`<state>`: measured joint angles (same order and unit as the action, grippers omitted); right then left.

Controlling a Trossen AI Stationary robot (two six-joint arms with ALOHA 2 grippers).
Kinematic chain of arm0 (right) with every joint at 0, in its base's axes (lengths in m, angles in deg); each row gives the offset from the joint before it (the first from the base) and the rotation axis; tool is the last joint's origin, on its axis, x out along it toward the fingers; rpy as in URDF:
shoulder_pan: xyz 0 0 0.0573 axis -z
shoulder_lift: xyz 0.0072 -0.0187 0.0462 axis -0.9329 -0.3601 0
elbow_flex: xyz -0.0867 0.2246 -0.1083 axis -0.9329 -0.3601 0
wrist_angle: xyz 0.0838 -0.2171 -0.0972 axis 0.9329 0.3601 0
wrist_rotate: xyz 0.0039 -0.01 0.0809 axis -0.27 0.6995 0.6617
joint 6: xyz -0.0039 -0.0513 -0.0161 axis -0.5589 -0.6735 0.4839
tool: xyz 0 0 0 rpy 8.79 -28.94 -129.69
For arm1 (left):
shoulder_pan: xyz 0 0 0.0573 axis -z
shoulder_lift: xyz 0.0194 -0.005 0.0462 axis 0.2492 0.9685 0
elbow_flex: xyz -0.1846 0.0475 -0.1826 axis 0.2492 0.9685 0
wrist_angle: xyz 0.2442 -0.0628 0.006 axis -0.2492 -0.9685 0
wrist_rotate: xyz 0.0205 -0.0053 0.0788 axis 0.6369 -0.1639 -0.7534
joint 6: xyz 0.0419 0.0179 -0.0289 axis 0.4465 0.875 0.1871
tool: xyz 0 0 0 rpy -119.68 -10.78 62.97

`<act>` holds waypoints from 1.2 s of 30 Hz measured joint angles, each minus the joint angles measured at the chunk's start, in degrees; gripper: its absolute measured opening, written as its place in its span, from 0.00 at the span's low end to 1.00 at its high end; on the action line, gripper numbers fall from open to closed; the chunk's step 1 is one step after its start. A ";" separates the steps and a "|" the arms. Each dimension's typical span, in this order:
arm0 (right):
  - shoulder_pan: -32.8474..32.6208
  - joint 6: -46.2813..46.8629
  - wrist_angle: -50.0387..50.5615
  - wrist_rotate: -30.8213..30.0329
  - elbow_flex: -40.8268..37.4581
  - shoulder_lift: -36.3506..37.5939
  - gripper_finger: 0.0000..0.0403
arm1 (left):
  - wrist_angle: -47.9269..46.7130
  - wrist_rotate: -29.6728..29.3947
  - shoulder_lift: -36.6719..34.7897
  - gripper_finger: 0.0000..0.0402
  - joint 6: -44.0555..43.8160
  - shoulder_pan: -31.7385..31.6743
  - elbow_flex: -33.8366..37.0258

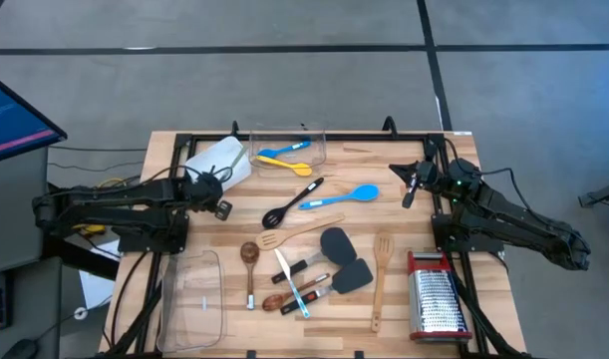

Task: Pick & Place Kitchen Items
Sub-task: Adjust the white bin

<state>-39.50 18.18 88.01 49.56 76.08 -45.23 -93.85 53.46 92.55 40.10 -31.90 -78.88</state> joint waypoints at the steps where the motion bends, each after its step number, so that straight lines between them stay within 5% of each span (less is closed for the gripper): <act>1: 0.00 -0.01 -0.01 0.00 0.01 -0.01 0.00 | -0.70 -1.48 0.01 0.00 0.00 -0.01 0.00; 15: 0.00 -0.02 -0.01 0.00 0.02 0.01 0.00 | -0.55 -21.24 0.01 0.00 -4.69 -0.26 0.00; 23: 0.00 -0.02 -0.01 0.00 0.01 0.01 0.00 | 3.45 -12.05 0.04 0.00 -5.82 -0.42 0.00; 36: 0.04 -0.02 -0.01 0.00 0.02 0.01 0.00 | 3.25 -10.24 8.33 0.00 -10.63 -0.48 -0.01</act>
<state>-39.46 18.15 88.01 49.56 76.10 -45.22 -90.61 43.22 100.88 29.47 -32.39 -78.89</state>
